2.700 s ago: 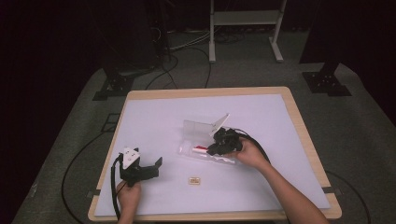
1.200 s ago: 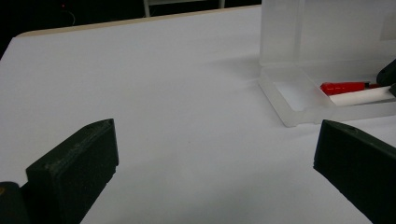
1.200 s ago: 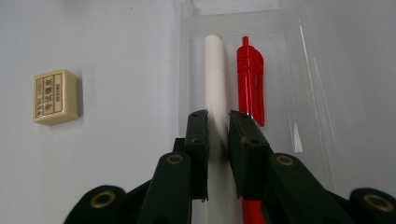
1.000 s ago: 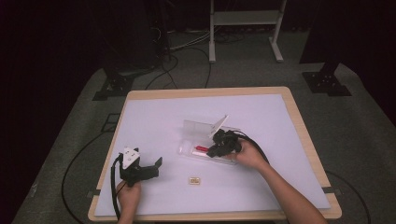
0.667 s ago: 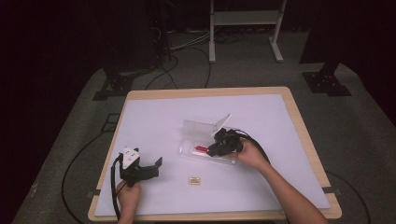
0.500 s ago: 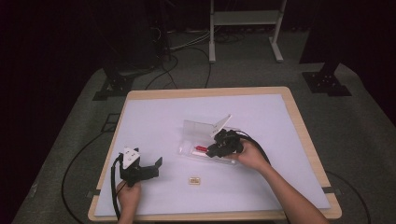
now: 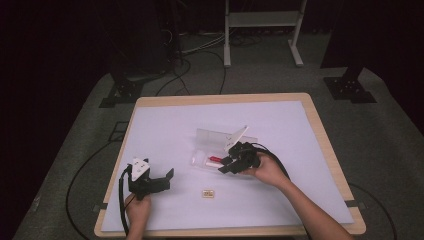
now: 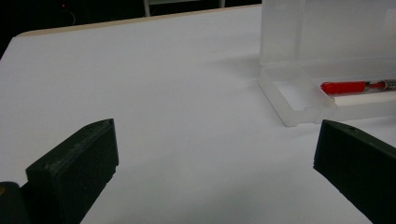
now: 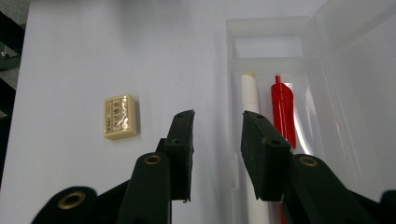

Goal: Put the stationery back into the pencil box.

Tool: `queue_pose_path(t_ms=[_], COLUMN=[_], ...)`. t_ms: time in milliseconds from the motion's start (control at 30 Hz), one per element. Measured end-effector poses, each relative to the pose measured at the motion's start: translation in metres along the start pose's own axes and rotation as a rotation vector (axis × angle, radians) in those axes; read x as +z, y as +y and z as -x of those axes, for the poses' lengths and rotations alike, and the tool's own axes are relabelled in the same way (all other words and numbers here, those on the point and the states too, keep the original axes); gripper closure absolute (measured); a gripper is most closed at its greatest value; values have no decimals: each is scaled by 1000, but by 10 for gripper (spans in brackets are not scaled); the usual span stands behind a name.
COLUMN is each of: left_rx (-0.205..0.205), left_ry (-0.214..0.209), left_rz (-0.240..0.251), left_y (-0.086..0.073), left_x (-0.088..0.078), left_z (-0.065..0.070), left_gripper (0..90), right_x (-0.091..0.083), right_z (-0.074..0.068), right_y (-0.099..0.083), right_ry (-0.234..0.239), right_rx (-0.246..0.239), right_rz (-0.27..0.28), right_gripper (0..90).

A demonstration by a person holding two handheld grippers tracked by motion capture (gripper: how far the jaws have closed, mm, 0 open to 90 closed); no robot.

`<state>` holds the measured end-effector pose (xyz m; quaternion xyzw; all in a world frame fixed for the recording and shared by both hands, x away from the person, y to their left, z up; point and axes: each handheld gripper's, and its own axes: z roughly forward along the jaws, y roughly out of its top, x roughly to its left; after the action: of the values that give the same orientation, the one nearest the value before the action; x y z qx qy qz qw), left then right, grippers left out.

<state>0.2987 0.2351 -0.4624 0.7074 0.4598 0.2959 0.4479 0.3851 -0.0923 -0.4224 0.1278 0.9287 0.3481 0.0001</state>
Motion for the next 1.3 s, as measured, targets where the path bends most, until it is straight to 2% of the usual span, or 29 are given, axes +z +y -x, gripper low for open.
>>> queue_pose_path(t_ms=[600,1300], left_rx=[0,-6], left_ry=[0,1], left_rz=[-3,2], left_y=[0,0], left_x=[0,0], left_z=[0,0], left_gripper=[0,0], right_x=[2,12], right_z=[-20,-39], right_y=[0,0], right_ry=[42,84], right_rx=[-20,-57], right_rz=[8,1], right_gripper=[544,505])
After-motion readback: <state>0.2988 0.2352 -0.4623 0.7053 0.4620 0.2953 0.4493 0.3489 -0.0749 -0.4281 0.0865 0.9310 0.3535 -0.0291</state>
